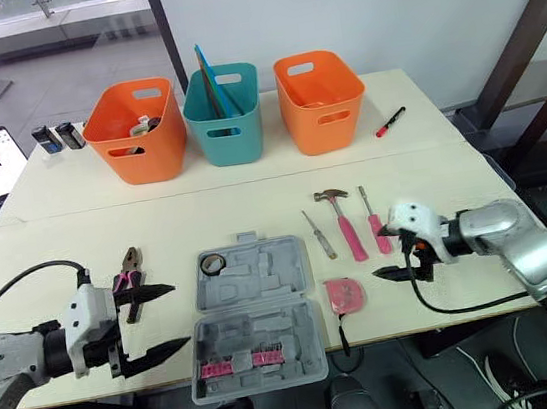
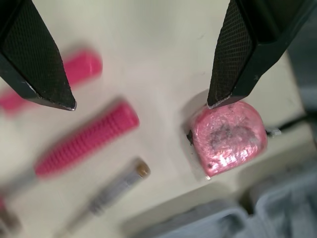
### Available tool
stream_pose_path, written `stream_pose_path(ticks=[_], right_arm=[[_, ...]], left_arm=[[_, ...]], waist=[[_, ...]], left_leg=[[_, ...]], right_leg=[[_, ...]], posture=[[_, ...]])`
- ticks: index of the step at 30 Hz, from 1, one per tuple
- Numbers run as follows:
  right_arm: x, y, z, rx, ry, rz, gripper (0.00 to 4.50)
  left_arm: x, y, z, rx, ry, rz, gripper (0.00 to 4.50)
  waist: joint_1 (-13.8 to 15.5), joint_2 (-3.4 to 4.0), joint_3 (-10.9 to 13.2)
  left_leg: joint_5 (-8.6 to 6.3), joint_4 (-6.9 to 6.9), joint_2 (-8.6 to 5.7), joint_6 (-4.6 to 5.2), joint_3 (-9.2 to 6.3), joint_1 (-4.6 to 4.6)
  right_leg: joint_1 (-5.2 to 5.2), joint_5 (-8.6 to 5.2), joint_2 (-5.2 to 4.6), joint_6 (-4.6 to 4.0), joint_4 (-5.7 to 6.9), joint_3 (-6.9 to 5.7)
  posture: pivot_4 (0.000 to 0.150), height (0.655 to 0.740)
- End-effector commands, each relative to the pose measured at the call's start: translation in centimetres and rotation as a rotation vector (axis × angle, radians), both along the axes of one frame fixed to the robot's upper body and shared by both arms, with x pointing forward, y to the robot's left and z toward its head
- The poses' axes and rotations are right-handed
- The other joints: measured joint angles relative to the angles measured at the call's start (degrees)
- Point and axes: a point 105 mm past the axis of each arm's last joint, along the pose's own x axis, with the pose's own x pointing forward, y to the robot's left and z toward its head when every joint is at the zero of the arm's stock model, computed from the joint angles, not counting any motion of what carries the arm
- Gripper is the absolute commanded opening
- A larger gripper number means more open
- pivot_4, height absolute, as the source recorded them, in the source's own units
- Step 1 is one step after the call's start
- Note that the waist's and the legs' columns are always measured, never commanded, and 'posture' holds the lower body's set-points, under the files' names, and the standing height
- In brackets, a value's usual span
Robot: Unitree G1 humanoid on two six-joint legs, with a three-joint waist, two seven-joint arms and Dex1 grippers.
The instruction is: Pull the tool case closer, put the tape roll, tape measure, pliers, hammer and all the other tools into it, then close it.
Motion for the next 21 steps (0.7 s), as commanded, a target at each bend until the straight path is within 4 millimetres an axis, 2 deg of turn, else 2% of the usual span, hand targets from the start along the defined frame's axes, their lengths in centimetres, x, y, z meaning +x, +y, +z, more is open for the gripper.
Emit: stream_pose_path(ticks=[1,4,7,10,14,18,21], right_arm=[[-1.4,1.9,0.4,-0.002,0.055,0.175,4.46],[-2.5,3.6,-0.7,0.022,0.056,0.265,4.46],[-2.9,4.4,-1.7,0.028,0.046,0.295,4.46],[-2.1,4.6,-2.6,0.026,0.035,0.242,4.46],[-1.6,4.8,-3.8,0.008,0.014,0.225,4.46],[-1.1,4.2,-5.2,0.000,0.032,0.179,4.46],[-0.7,4.0,-5.5,0.003,0.030,0.154,4.46]], left_arm=[[0.1,0.3,-0.3,-0.023,-0.025,0.034,4.50],[-0.5,0.4,-0.8,-0.057,-0.001,0.023,4.50],[-1.0,0.5,-1.2,-0.053,0.010,0.016,4.50],[-1.5,0.4,-1.6,-0.054,0.034,0.001,4.50],[-3.1,0.0,-2.3,-0.059,0.134,-0.074,4.50],[-3.0,0.3,-2.7,-0.016,0.108,-0.077,4.50],[-2.9,0.1,-2.6,-0.020,0.092,-0.081,4.50]], waist=[[0.06,0.00,0.00],[0.10,-0.01,-0.01],[0.13,-0.01,-0.01],[0.13,-0.03,-0.02],[0.09,-0.02,-0.01],[0.16,-0.04,-0.03],[0.13,-0.04,-0.02]], left_leg=[[0.00,-0.01,0.00,0.00,0.00,0.00],[0.00,-0.01,0.01,0.00,-0.04,0.01],[0.00,0.00,0.00,0.00,-0.05,0.02],[0.00,0.03,-0.01,0.00,-0.03,0.02],[0.00,0.01,0.00,0.00,-0.04,0.05],[0.00,0.02,0.00,0.00,-0.05,0.06],[0.00,0.03,-0.01,0.00,-0.04,0.07]], right_leg=[[0.00,0.00,-0.01,0.00,0.00,0.00],[0.01,0.00,0.02,0.00,0.04,-0.01],[0.03,0.00,0.01,0.00,0.05,-0.02],[0.06,0.01,-0.01,-0.01,0.04,0.00],[0.06,0.01,0.01,-0.02,0.05,-0.02],[0.08,0.01,0.00,-0.02,0.05,-0.02],[0.10,0.01,0.00,-0.02,0.04,-0.01]], posture=[[0.150,0.7364],[0.150,0.7364],[0.150,0.7364],[0.150,0.7364],[0.150,0.7364],[0.150,0.7364],[0.150,0.7364]])
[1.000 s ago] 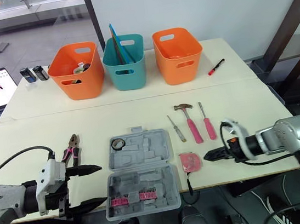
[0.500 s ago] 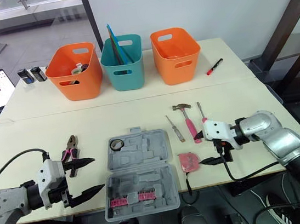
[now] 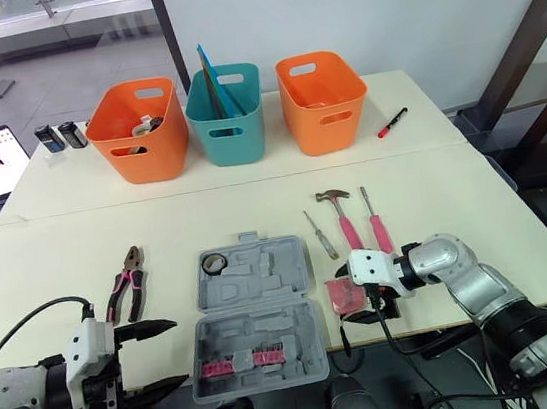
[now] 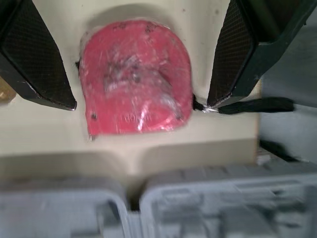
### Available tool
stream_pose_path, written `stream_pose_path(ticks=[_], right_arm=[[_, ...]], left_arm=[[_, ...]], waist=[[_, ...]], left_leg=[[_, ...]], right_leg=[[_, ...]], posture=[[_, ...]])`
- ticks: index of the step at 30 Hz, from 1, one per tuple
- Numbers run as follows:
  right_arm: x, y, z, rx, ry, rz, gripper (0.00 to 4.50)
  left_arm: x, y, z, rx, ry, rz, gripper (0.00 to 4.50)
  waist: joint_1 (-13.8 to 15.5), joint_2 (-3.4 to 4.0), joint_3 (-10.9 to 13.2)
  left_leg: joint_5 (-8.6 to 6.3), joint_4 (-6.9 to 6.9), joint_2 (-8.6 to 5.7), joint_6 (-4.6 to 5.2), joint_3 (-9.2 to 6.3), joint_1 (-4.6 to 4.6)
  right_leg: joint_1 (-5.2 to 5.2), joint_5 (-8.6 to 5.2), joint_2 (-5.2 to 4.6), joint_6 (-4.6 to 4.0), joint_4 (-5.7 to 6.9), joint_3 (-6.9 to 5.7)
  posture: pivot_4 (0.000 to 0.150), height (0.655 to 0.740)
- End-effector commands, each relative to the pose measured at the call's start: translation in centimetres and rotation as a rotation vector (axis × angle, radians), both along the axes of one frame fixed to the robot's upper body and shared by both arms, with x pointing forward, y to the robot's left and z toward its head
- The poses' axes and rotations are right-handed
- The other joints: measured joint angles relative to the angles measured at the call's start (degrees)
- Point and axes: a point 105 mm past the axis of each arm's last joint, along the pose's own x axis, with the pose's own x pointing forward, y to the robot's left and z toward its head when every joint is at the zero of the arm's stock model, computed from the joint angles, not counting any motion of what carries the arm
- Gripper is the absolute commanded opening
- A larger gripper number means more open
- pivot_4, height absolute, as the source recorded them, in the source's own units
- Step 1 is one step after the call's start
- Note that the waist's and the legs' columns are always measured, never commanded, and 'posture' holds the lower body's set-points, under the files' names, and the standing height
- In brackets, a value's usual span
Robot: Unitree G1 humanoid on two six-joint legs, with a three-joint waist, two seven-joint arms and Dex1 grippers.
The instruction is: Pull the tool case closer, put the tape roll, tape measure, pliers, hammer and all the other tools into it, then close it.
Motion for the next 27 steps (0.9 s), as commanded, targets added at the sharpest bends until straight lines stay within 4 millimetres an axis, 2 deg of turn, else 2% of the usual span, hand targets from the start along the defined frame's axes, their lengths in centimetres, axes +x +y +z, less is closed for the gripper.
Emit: stream_pose_path(ticks=[1,2,3,5,6,7,12,15,17,20,23,27], right_arm=[[0.8,-0.1,0.7,0.010,-0.038,-0.018,4.46],[0.7,-0.2,0.5,0.007,-0.027,-0.024,4.46],[0.7,-0.4,0.3,-0.002,-0.024,-0.026,4.23],[0.7,-0.5,0.2,0.003,-0.022,-0.033,3.68],[0.8,-0.5,0.3,0.010,-0.024,-0.036,3.18],[0.8,-0.4,0.6,0.022,-0.028,-0.034,2.95],[1.0,-0.7,2.9,0.050,-0.028,-0.029,2.96],[0.9,-0.2,5.3,0.038,-0.015,-0.001,2.96],[1.9,1.0,7.5,0.015,-0.048,-0.002,2.96],[4.0,3.8,10.4,-0.033,-0.212,0.016,2.96],[6.8,5.0,11.9,-0.191,-0.375,-0.033,2.96],[7.5,6.9,12.7,-0.216,-0.309,-0.022,2.96]], left_arm=[[0.0,-0.5,0.5,0.008,-0.039,-0.026,4.50],[-0.1,-0.6,0.5,0.015,-0.032,-0.035,4.50],[-0.2,-0.7,0.5,0.031,-0.032,-0.046,4.50],[-0.2,-0.8,0.5,0.038,-0.032,-0.047,4.50],[-0.2,-0.8,0.6,0.036,-0.032,-0.044,4.50],[-0.1,-0.8,0.7,0.040,-0.035,-0.040,4.50],[0.5,-0.2,1.5,0.037,-0.058,0.009,4.50],[0.6,0.4,1.9,0.036,-0.055,0.041,4.50],[0.4,0.8,1.9,0.032,-0.034,0.044,4.50],[0.6,1.6,2.0,0.040,-0.036,0.075,4.50],[0.9,2.1,2.1,0.053,-0.058,0.113,4.50],[0.4,2.6,2.3,0.056,-0.070,0.150,4.50]], waist=[[-0.01,0.00,0.00],[-0.02,0.00,0.00],[-0.03,0.00,0.00],[-0.05,0.00,0.00],[-0.04,0.00,0.00],[-0.05,0.00,0.00],[-0.03,0.02,0.01],[-0.16,0.04,0.02],[-0.36,0.04,0.02],[-0.52,0.09,0.04],[-0.18,0.05,0.03],[0.19,0.04,0.03]], left_leg=[[0.00,0.00,0.00,0.00,0.00,0.00],[0.00,-0.01,0.00,0.00,0.00,0.01],[0.00,-0.01,0.00,0.00,0.00,0.03],[0.00,-0.01,0.00,0.00,-0.01,0.07],[0.00,-0.01,0.00,0.00,0.00,0.07],[0.00,-0.01,0.00,0.00,0.00,0.08],[0.00,-0.02,0.00,0.00,0.00,0.10],[0.00,-0.01,0.00,0.00,0.00,0.11],[0.00,-0.03,0.01,0.00,0.00,0.16],[0.00,-0.07,0.04,0.00,0.01,0.23],[0.00,-0.15,0.04,0.00,0.00,0.24],[0.00,-0.08,0.01,-0.01,0.03,0.04]], right_leg=[[0.00,0.00,0.00,0.00,0.00,0.00],[0.00,0.00,0.00,0.00,0.01,0.00],[0.01,0.00,0.01,0.00,0.01,0.00],[0.05,0.00,0.01,0.00,0.02,0.00],[0.06,0.00,0.01,0.00,0.01,0.00],[0.08,0.00,0.01,0.00,0.01,0.00],[0.08,0.00,0.01,0.00,0.03,0.00],[0.08,0.00,0.01,0.00,0.03,0.00],[0.08,0.00,0.01,0.00,0.07,0.01],[0.04,0.01,0.05,-0.01,0.12,0.03],[0.00,-0.01,0.06,-0.02,0.10,0.01],[-0.04,0.00,-0.04,-0.02,-0.02,-0.01]], posture=[[0.150,0.7364],[0.150,0.7364],[0.150,0.7364],[0.150,0.7364],[0.150,0.7364],[0.150,0.7364],[0.150,0.7364],[0.150,0.7364],[0.150,0.7364],[0.150,0.7364],[0.150,0.7364],[0.150,0.7364]])
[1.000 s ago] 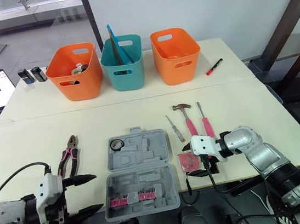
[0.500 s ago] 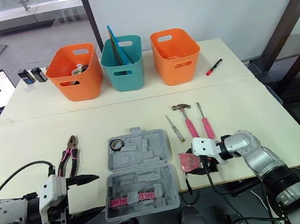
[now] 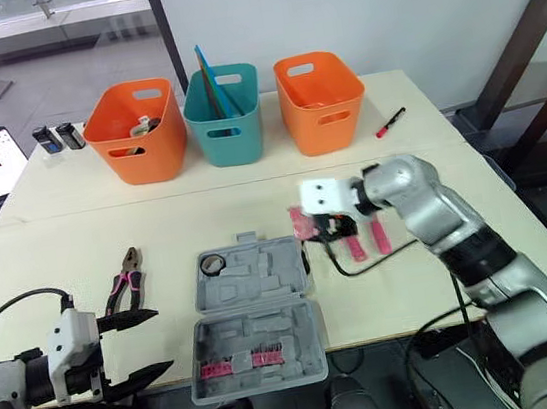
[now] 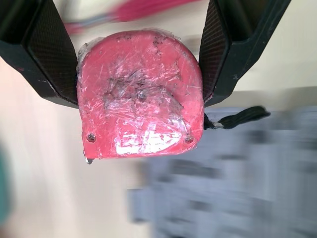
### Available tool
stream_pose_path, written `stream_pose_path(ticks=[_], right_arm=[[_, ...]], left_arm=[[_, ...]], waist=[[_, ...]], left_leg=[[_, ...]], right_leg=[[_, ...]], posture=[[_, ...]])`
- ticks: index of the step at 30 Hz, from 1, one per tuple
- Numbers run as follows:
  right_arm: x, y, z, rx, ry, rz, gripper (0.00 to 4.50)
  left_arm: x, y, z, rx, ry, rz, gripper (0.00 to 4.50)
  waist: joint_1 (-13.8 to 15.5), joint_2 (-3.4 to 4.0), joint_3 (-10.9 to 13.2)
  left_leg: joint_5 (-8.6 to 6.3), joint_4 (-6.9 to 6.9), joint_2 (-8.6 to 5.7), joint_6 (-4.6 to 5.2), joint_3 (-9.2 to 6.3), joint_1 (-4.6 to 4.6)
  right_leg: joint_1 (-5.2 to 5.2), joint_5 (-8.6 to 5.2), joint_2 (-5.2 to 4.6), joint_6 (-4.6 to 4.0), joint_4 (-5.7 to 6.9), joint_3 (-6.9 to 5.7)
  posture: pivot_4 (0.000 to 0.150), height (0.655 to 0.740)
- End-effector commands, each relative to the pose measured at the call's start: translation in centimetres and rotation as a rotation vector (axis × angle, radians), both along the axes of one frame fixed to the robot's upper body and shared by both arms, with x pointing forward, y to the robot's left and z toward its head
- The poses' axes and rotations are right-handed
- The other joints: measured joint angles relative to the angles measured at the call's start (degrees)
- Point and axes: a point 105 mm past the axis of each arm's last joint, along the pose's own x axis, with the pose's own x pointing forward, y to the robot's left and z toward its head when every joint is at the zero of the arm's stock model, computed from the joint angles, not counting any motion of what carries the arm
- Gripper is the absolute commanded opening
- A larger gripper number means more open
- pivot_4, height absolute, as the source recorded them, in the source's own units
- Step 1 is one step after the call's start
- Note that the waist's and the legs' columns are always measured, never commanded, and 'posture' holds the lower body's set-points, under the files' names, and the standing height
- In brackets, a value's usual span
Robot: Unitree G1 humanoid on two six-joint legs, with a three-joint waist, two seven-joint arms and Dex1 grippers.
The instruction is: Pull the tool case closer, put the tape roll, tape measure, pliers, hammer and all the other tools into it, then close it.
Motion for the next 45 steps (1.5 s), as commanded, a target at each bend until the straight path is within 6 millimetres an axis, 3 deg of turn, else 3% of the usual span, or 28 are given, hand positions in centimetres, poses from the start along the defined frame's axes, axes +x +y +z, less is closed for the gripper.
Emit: stream_pose_path(ticks=[1,8,15,23,38,39,40,45], right_arm=[[0.4,0.8,0.2,-0.038,0.060,-0.035,2.96],[0.4,3.2,-1.8,-0.083,0.234,-0.114,2.96],[0.6,4.4,-4.4,-0.192,0.190,-0.098,2.96],[0.4,5.8,-5.9,-0.217,0.195,-0.051,2.96],[1.8,6.6,-5.8,-0.179,0.092,-0.029,2.96],[1.8,6.6,-5.6,-0.171,0.088,-0.031,3.97],[1.8,6.7,-5.3,-0.167,0.082,-0.029,4.30],[1.1,6.4,-3.7,-0.132,0.082,-0.005,4.45]], left_arm=[[-0.4,0.3,0.9,0.008,-0.048,0.033,4.50],[-1.4,0.2,1.1,-0.011,-0.068,0.067,4.50],[-1.8,-0.1,1.0,-0.011,-0.079,0.089,4.50],[-2.2,-0.5,0.8,-0.004,-0.066,0.086,4.50],[-2.1,-0.1,0.7,0.041,-0.092,0.101,4.50],[-2.1,-0.1,0.7,0.038,-0.090,0.101,4.50],[-2.1,-0.2,0.7,0.035,-0.087,0.099,4.50],[-2.1,-0.3,0.6,0.027,-0.078,0.095,4.50]], waist=[[-0.09,0.00,0.00],[-0.41,0.01,0.00],[-0.39,0.01,0.00],[-0.42,0.01,0.00],[-0.48,0.01,0.00],[-0.46,0.01,0.00],[-0.46,0.01,0.00],[-0.42,0.02,0.00]], left_leg=[[0.00,0.01,0.00,0.00,0.00,-0.04],[0.00,0.01,0.01,0.00,-0.04,-0.03],[0.00,-0.01,0.01,0.00,-0.03,-0.05],[0.00,-0.01,0.02,0.00,-0.04,-0.06],[0.00,-0.01,0.02,0.00,-0.04,-0.06],[0.00,-0.01,0.02,0.00,-0.04,-0.06],[0.00,-0.01,0.02,0.00,-0.04,-0.06],[0.00,-0.01,0.02,0.00,-0.04,-0.07]], right_leg=[[0.00,0.00,-0.01,0.00,-0.02,-0.01],[-0.05,0.02,0.03,-0.02,0.09,-0.04],[-0.09,0.02,0.03,-0.02,0.08,-0.04],[-0.11,0.02,0.05,-0.02,0.10,-0.05],[-0.11,0.02,0.05,-0.02,0.10,-0.04],[-0.11,0.02,0.05,-0.02,0.10,-0.05],[-0.11,0.02,0.05,-0.02,0.09,-0.04],[-0.11,0.02,0.05,-0.02,0.09,-0.05]], posture=[[0.150,0.7364],[0.150,0.7364],[0.150,0.7364],[0.150,0.7364],[0.150,0.7364],[0.150,0.7364],[0.150,0.7364],[0.150,0.7364]])
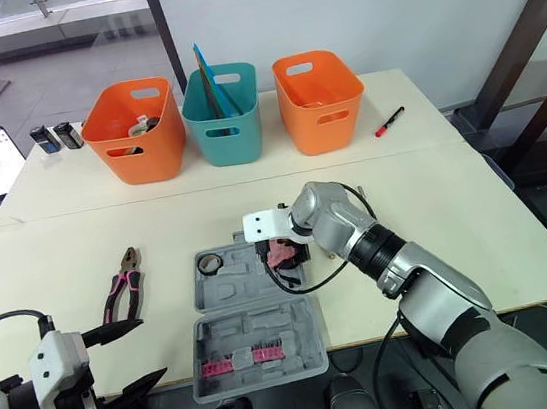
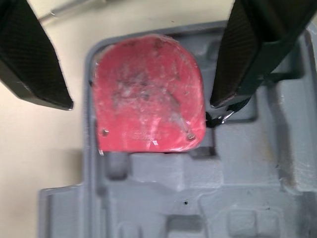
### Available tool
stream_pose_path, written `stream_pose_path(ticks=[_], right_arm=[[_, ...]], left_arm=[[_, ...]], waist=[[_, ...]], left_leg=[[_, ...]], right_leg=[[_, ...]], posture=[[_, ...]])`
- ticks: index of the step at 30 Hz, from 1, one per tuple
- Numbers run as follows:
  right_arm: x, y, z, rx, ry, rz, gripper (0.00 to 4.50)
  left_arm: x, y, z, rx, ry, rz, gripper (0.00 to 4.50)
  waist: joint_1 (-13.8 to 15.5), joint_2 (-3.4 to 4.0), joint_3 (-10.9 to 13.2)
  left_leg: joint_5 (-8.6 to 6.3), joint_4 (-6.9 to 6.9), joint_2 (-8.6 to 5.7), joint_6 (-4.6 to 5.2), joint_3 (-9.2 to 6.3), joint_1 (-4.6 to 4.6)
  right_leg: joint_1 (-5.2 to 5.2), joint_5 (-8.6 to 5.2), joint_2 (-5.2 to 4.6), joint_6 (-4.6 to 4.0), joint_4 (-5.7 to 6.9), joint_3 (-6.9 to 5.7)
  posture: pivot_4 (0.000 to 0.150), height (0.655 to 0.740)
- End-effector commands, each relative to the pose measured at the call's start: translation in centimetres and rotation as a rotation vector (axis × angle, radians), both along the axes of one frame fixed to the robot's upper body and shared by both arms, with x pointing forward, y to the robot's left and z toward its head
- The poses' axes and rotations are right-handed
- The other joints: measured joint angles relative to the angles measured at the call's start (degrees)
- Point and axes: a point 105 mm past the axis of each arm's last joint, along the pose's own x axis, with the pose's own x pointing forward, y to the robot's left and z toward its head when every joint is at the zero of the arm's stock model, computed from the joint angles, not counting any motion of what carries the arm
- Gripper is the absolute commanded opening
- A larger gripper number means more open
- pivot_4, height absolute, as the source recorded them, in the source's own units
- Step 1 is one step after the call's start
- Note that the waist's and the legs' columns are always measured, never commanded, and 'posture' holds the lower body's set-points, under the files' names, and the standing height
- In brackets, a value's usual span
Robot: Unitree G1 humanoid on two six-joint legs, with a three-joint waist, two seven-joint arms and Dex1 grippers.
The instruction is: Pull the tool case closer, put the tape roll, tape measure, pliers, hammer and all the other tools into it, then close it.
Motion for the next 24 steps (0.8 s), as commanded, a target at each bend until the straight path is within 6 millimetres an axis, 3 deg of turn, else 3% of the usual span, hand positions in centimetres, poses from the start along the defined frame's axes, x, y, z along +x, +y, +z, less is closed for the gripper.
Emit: stream_pose_path(ticks=[1,4,8,12,16,20,22,24], right_arm=[[-0.6,0.1,3.0,0.073,-0.024,0.027,4.45],[-1.6,0.3,4.4,0.180,0.007,0.067,4.45],[-2.6,1.0,6.8,0.470,-0.003,0.133,4.45],[-2.8,-0.1,5.8,0.568,0.143,0.087,4.45],[-2.3,-1.0,4.3,0.578,0.195,0.039,3.20],[-0.9,-1.6,3.6,0.606,0.164,0.001,3.20],[-0.5,-1.8,3.2,0.620,0.168,-0.028,2.76],[-0.4,-2.0,2.6,0.607,0.159,-0.025,1.96]], left_arm=[[-0.1,-0.2,0.4,-0.001,-0.017,-0.011,4.50],[0.1,-0.2,0.6,-0.012,-0.022,-0.008,4.50],[0.4,-0.4,0.7,-0.025,-0.028,-0.008,4.50],[0.7,-0.5,0.6,-0.028,-0.029,-0.014,4.50],[1.0,-0.5,0.4,-0.031,-0.030,-0.018,4.50],[1.1,-0.4,0.4,-0.029,-0.031,-0.019,4.50],[1.2,-0.3,0.4,-0.029,-0.036,-0.018,4.50],[1.3,-0.3,0.5,-0.029,-0.040,-0.016,4.50]], waist=[[0.02,0.00,0.00],[0.10,0.00,0.00],[0.08,-0.02,-0.01],[0.06,-0.01,-0.01],[-0.02,-0.01,-0.01],[0.00,-0.01,-0.01],[0.00,-0.01,-0.01],[0.01,-0.01,-0.01]], left_leg=[[0.00,0.00,0.00,0.00,0.00,0.00],[0.00,0.01,0.00,0.00,0.00,-0.01],[0.00,0.00,0.00,0.00,-0.01,0.00],[0.00,0.03,0.00,0.00,-0.01,0.00],[0.00,0.01,0.00,0.00,-0.02,0.03],[0.00,0.01,0.00,0.00,-0.01,0.02],[0.00,0.01,0.00,0.00,-0.01,0.02],[0.00,0.01,0.00,0.00,-0.01,0.02]], right_leg=[[0.00,0.00,0.00,0.00,0.00,0.00],[0.01,0.00,-0.01,0.00,-0.01,0.00],[0.01,0.00,0.00,0.00,-0.01,0.00],[0.05,0.00,-0.01,0.00,-0.03,0.00],[0.05,0.00,0.01,0.00,-0.01,-0.01],[0.05,0.00,0.01,0.00,-0.01,0.00],[0.05,0.00,0.01,0.00,-0.01,-0.01],[0.05,0.00,0.01,0.00,-0.02,0.00]], posture=[[0.150,0.7364],[0.150,0.7364],[0.150,0.7364],[0.150,0.7364],[0.150,0.7364],[0.150,0.7364],[0.150,0.7364],[0.150,0.7364]])
